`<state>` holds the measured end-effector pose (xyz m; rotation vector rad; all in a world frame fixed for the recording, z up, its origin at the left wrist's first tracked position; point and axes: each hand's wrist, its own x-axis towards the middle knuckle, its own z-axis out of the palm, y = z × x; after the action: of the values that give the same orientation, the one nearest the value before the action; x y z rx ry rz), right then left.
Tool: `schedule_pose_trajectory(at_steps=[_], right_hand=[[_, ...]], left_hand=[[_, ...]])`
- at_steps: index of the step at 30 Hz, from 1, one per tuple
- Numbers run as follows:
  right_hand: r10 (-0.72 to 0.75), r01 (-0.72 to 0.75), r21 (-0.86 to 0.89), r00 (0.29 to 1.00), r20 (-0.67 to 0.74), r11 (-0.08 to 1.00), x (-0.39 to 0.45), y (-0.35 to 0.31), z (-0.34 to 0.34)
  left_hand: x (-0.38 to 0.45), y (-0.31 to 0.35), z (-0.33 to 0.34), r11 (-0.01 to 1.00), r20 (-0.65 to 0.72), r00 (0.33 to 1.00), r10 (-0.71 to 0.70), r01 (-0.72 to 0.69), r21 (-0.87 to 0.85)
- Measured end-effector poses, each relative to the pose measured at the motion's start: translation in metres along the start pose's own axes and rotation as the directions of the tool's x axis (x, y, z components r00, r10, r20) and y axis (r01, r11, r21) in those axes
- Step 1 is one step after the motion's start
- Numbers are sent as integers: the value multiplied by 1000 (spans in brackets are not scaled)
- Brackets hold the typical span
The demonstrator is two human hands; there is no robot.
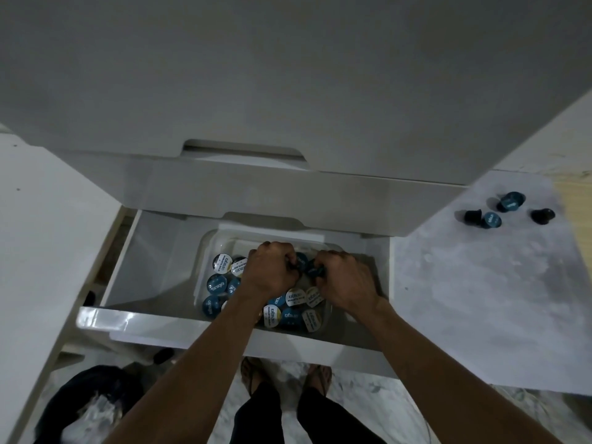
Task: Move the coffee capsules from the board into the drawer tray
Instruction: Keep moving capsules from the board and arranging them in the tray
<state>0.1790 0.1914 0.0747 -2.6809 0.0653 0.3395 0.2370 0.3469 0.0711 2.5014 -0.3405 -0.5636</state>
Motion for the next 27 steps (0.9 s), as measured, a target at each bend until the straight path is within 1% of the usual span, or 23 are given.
schedule_pose_trajectory(at_steps=[6, 13, 16, 21, 27], right_hand=[[15, -18, 69, 999, 38, 997, 0, 1, -2], [6, -8, 52, 1000, 25, 999, 0, 0, -1], [-4, 3, 42, 1000, 15, 999, 1, 1, 2], [1, -1, 33, 1000, 14, 999, 2, 2, 2], [-5, 4, 17, 999, 40, 1000, -1, 4, 5]], left_hand=[[-4, -6, 2, 1000, -16, 1000, 21, -21, -21], [0, -7, 3, 995, -83, 993, 85, -89, -34], [2, -6, 3, 993, -58, 992, 114, -114, -4], [4, -8, 4, 982, -2, 989, 146, -145, 119], [2, -9, 5, 981, 23, 989, 143, -145, 128]])
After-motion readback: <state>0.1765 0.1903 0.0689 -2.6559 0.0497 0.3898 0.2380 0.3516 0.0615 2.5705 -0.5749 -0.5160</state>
